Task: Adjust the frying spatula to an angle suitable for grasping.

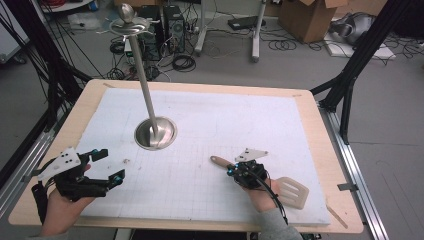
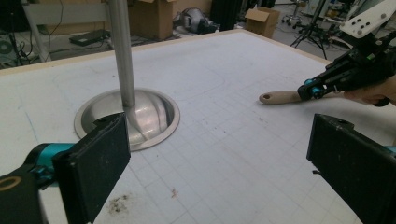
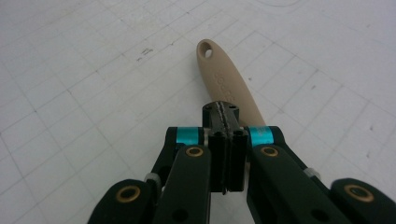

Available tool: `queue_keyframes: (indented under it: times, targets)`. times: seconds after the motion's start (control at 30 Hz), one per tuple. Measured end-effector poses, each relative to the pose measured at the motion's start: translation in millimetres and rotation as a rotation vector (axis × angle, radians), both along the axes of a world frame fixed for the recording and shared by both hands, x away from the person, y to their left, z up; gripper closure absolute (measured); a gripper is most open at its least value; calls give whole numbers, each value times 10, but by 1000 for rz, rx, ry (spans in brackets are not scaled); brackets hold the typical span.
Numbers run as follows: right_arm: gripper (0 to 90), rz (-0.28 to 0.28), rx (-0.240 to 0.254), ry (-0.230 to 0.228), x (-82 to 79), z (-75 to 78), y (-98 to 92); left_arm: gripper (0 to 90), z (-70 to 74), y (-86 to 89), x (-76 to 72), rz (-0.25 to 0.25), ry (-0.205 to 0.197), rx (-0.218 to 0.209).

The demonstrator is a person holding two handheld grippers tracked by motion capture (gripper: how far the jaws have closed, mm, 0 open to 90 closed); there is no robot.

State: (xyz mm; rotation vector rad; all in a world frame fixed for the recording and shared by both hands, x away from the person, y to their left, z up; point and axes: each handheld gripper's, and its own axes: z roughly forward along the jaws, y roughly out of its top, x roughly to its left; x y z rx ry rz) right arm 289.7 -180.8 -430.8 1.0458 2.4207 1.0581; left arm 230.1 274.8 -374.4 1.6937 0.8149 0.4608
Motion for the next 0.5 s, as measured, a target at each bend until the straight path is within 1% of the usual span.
queue_keyframes:
  times: [0.07,0.27,0.3,0.43,0.47,0.5]
  targets:
    - [900,13,-12,8,31,-25,63,66,-4,26,-17,10,0,3]
    - [900,32,-37,13,82,-73,153,66,-2,96,-75,29,-1,5]
    - [900,31,-56,16,106,-98,186,66,-2,104,-85,33,-1,3]
    - [900,26,-40,14,149,-106,185,66,0,144,-125,44,-3,7]
    - [900,23,-46,-2,165,-112,191,66,-1,148,-131,47,-3,4]
    - [900,23,-46,-2,165,-112,191,66,-1,156,-140,50,-1,4]
